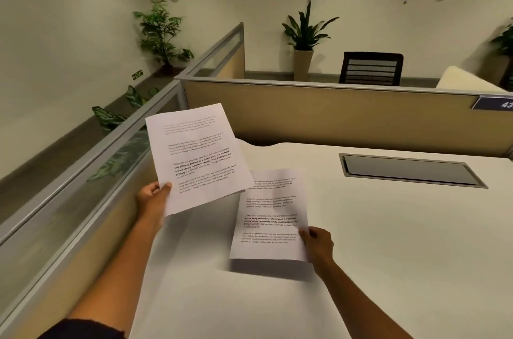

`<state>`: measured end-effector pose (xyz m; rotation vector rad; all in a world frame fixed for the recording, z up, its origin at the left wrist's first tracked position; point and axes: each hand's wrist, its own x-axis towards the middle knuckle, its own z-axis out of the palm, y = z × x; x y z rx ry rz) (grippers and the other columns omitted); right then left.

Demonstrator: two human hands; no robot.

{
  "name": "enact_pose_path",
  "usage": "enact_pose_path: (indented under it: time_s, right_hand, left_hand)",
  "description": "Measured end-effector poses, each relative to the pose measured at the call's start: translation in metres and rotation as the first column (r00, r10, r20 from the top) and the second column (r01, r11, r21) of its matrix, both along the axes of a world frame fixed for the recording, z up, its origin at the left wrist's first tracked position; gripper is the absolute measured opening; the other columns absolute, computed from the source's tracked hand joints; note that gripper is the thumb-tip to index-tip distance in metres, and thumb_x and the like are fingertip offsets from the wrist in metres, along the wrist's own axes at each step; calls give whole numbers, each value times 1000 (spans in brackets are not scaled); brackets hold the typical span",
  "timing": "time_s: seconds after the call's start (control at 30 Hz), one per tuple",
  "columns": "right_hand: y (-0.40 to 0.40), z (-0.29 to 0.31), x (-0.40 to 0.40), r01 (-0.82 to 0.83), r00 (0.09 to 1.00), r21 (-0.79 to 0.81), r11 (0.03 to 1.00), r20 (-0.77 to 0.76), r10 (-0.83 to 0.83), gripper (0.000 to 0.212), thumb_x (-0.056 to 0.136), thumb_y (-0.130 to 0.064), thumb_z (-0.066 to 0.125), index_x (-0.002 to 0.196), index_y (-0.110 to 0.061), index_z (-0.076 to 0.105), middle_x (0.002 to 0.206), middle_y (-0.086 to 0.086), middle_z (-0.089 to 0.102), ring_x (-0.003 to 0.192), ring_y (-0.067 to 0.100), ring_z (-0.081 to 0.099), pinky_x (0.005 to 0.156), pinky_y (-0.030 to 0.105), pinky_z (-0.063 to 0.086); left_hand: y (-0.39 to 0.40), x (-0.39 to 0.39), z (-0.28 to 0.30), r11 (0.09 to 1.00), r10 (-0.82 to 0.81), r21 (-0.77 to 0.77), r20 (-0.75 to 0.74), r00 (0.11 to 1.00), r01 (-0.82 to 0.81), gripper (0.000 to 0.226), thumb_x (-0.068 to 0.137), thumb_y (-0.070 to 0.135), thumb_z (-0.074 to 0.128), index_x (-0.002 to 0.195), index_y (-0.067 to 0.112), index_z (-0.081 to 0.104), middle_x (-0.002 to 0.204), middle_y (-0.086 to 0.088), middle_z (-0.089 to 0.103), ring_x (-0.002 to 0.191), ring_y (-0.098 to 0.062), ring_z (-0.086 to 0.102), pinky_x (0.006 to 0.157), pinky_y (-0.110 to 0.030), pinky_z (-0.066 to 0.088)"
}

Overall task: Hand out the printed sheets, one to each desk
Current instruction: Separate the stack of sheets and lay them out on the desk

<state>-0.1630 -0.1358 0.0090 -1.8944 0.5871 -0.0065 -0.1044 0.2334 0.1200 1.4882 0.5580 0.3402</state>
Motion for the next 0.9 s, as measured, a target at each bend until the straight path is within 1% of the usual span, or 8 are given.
enact_pose_path:
  time_s: [0.1,0.23,0.33,0.4,0.5,0.67,0.8,0.9]
  right_hand:
    - [24,-5,0,-27,1000,4,1000,-12,27,25,90,-19,62,76,0,70,70,10,69,62,22,53,57,30,39]
    - [48,-11,3,-55,998,2,999,-39,55,21,91,-18,63,81,-2,73,76,8,70,71,26,62,64,31,46]
    - [61,-14,7,-68,996,-9,998,-63,68,20,91,-20,65,85,-3,73,86,12,73,79,29,66,72,34,52]
    - [66,-14,9,-87,994,-28,996,-72,85,19,89,-21,68,90,-3,73,93,12,73,82,28,67,75,33,53]
    - [71,-14,11,-142,987,-90,986,-82,135,24,86,-25,71,93,-3,72,97,12,72,88,28,67,80,35,55]
    - [73,-11,11,-214,976,-202,956,-79,202,32,86,-30,70,109,-7,67,109,8,70,95,24,67,75,27,48]
    - [70,-14,10,-267,964,-328,906,-103,247,48,84,-29,72,126,-10,57,121,9,59,111,24,58,91,33,46]
    - [67,-18,10,-287,957,-359,888,-135,255,59,83,-30,74,134,-11,50,128,9,51,118,25,54,97,34,44]
  left_hand:
    - [14,-2,3,1000,21,1,-5,1000,-21,26,93,2,59,116,-10,58,118,-23,64,95,-28,61,83,-37,51]
    - [30,-3,6,1000,28,13,6,1000,-29,24,93,3,60,114,-9,60,111,-17,64,94,-28,62,75,-33,52]
    - [38,0,7,999,39,20,17,999,-39,23,92,5,61,112,-7,61,110,-15,65,87,-26,64,78,-34,52]
    - [43,4,7,999,39,21,20,999,-40,22,92,6,62,110,-5,63,111,-16,67,90,-28,64,82,-37,52]
    - [49,10,7,999,41,14,26,999,-41,19,91,6,63,108,-3,64,114,-19,68,93,-30,65,88,-41,53]
    - [54,18,6,999,30,13,32,999,-31,14,91,6,63,104,1,64,117,-21,67,92,-30,65,89,-42,53]
    - [52,20,5,999,28,15,43,999,-29,19,91,4,62,108,-5,63,118,-23,66,94,-30,64,91,-42,51]
    - [48,20,4,1000,24,15,40,999,-25,21,91,5,63,109,-6,63,118,-23,66,94,-30,64,90,-40,51]
